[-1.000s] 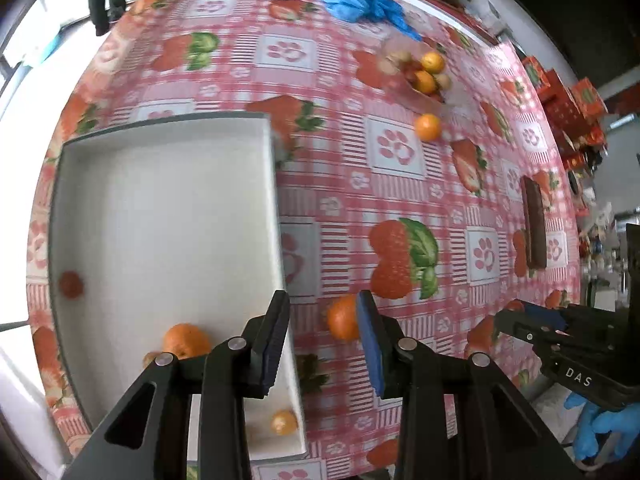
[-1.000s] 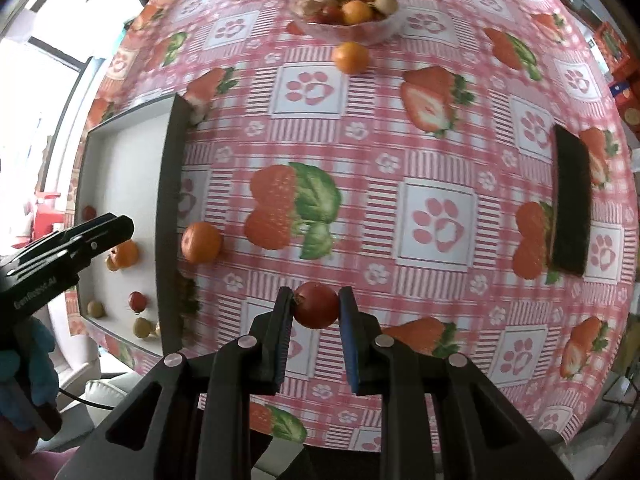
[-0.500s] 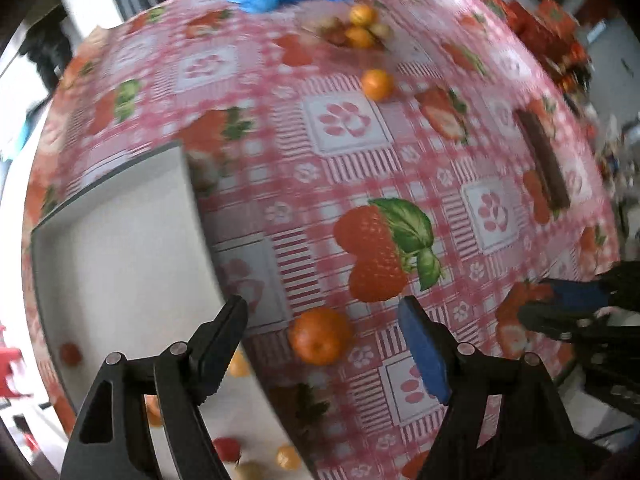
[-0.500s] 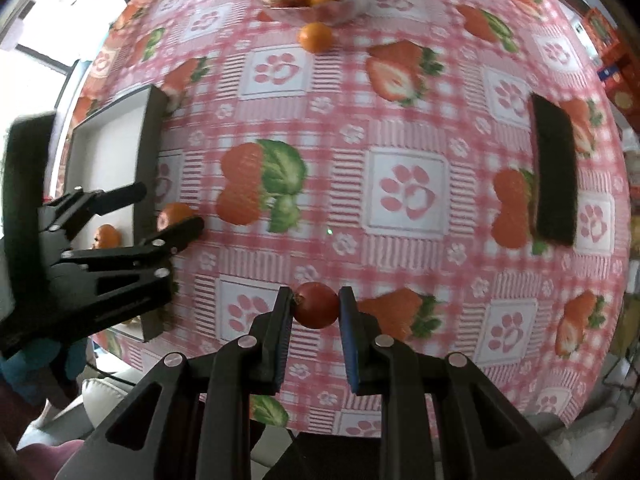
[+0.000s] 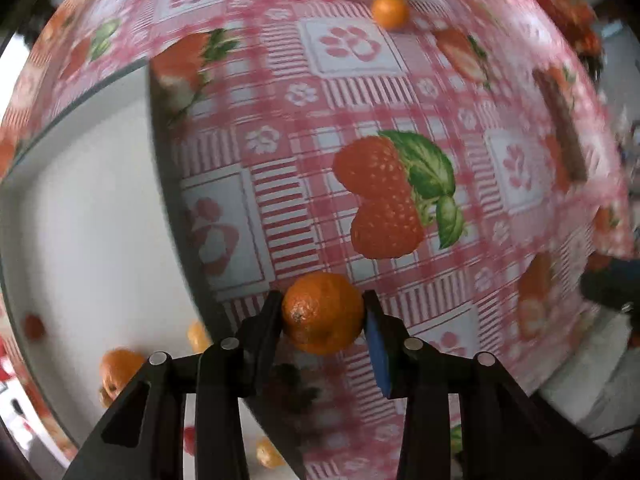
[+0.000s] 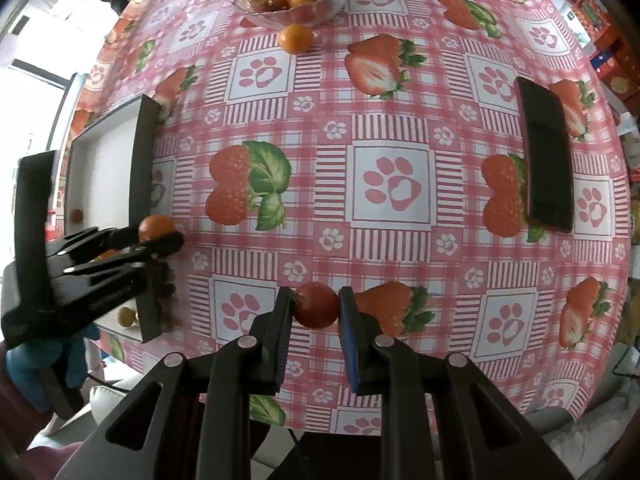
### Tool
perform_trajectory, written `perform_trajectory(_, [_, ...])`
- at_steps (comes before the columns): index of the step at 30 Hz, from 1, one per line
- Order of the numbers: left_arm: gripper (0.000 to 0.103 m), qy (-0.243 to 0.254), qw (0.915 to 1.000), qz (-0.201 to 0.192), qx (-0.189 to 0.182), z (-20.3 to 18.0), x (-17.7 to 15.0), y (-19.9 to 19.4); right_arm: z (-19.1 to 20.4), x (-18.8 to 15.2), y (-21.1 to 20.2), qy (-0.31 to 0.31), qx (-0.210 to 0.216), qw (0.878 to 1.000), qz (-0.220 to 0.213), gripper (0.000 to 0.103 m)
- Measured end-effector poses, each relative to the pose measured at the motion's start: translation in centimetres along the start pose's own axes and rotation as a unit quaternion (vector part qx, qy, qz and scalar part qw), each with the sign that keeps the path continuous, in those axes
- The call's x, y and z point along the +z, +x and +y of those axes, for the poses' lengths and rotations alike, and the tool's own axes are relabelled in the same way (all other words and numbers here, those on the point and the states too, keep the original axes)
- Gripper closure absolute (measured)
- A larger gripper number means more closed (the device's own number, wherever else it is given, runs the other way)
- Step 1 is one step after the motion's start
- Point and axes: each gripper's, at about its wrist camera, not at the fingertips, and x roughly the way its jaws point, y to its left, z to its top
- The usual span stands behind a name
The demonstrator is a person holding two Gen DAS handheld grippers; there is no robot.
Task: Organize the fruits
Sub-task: 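Carry the mandarin and cherry tomato over the white tray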
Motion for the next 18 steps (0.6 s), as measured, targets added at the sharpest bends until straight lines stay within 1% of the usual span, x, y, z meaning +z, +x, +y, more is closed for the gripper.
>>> perform_trajectory(4, [0.062, -0.032, 0.999, -0.022, -0.021, 1.9, -0.7, -2.2, 0.8, 0.3, 0.2, -0.005, 0.005, 1.0, 0.002, 0.078])
perform_trajectory(8, [0.062, -0.059, 0.9968, -0.048, -0.025, 3.3, -1.2, -4.7, 2.4, 1.0, 0.1, -0.028, 0.007, 1.0, 0.001, 0.078])
perform_trajectory(13, [0.062, -0.088, 0.9929, -0.079, -0.015, 5.1, -1.7, -7.2, 5.2, 2.1, 0.2, -0.059, 0.012, 0.998, -0.002, 0.078])
perform_trajectory(18, [0.062, -0.108, 0.9897, -0.094, 0.003, 6.7, -2.5, -8.9, 8.1, 2.9, 0.5, -0.087, 0.018, 0.996, -0.002, 0.078])
